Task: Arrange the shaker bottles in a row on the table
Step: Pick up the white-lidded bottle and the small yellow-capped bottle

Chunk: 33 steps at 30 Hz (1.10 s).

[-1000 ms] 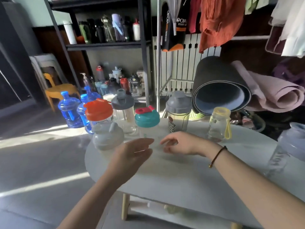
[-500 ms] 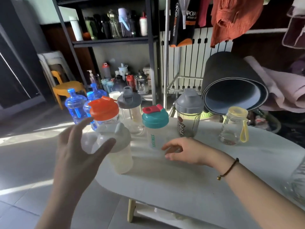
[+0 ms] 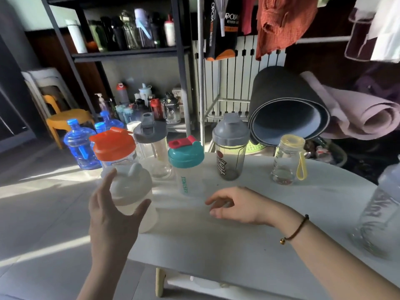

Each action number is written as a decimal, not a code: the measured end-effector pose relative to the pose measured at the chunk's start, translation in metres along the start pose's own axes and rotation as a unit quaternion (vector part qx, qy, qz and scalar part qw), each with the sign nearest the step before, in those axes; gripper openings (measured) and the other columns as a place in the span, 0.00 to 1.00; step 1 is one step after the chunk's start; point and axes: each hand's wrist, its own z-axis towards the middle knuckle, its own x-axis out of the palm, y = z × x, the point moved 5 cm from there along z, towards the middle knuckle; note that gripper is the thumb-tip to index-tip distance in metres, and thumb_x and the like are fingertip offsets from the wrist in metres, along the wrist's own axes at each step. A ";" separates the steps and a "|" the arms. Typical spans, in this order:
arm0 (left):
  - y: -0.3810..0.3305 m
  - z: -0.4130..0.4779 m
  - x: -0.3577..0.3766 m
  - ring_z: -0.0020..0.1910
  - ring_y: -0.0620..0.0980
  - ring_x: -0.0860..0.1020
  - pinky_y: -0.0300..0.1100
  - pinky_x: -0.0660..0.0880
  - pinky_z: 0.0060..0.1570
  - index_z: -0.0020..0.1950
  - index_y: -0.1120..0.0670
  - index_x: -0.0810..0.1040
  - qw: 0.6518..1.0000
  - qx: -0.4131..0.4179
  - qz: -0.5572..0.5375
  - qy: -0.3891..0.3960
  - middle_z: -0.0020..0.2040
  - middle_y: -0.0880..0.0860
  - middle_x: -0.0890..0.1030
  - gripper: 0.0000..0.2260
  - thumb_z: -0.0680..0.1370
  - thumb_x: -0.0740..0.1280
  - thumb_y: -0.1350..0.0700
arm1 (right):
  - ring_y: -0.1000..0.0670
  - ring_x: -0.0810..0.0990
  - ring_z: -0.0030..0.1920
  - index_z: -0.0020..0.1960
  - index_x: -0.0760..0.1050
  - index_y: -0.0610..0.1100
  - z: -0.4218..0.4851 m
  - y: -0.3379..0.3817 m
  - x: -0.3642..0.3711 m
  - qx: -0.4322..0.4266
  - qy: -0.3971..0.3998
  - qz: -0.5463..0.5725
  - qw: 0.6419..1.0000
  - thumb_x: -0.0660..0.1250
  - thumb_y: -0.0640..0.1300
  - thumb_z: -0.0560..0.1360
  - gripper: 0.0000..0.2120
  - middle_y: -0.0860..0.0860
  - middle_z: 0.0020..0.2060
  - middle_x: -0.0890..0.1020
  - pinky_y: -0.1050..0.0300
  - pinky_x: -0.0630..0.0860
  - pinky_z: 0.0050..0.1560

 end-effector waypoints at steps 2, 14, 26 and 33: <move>0.001 0.000 0.001 0.61 0.58 0.72 0.54 0.72 0.50 0.72 0.42 0.63 1.000 0.003 0.009 -0.009 0.67 0.59 0.71 0.42 0.63 0.80 0.55 | 0.59 0.77 0.48 0.59 0.77 0.54 -0.009 -0.005 -0.001 0.002 -0.011 -0.004 1.000 0.69 0.54 0.72 0.17 0.57 0.50 0.82 0.66 0.72 0.52; -0.159 -0.004 0.014 0.59 0.49 0.79 0.44 0.82 0.44 0.64 0.27 0.62 0.934 0.168 -0.301 0.094 0.70 0.46 0.70 0.41 0.58 0.79 0.49 | 0.59 0.79 0.36 0.44 0.82 0.49 -0.063 -0.018 -0.096 0.027 -0.214 -0.034 0.976 0.65 0.51 0.72 0.09 0.54 0.35 0.83 0.60 0.77 0.43; -0.251 0.045 0.090 0.65 0.52 0.75 0.53 0.76 0.60 0.70 0.32 0.59 0.905 0.155 -0.376 0.127 0.70 0.45 0.70 0.41 0.64 0.78 0.43 | 0.46 0.58 0.73 0.76 0.42 0.52 -0.038 -0.128 -0.110 0.140 -0.571 0.194 0.785 0.81 0.50 0.56 0.62 0.46 0.74 0.58 0.47 0.59 0.72; -0.256 0.057 0.115 0.69 0.54 0.73 0.54 0.73 0.65 0.73 0.30 0.55 0.901 0.115 -0.398 0.131 0.72 0.46 0.68 0.49 0.60 0.80 0.43 | 0.40 0.81 0.51 0.71 0.47 0.64 -0.001 -0.146 -0.109 0.134 -0.538 0.260 0.790 0.78 0.50 0.57 0.53 0.51 0.66 0.73 0.40 0.80 0.49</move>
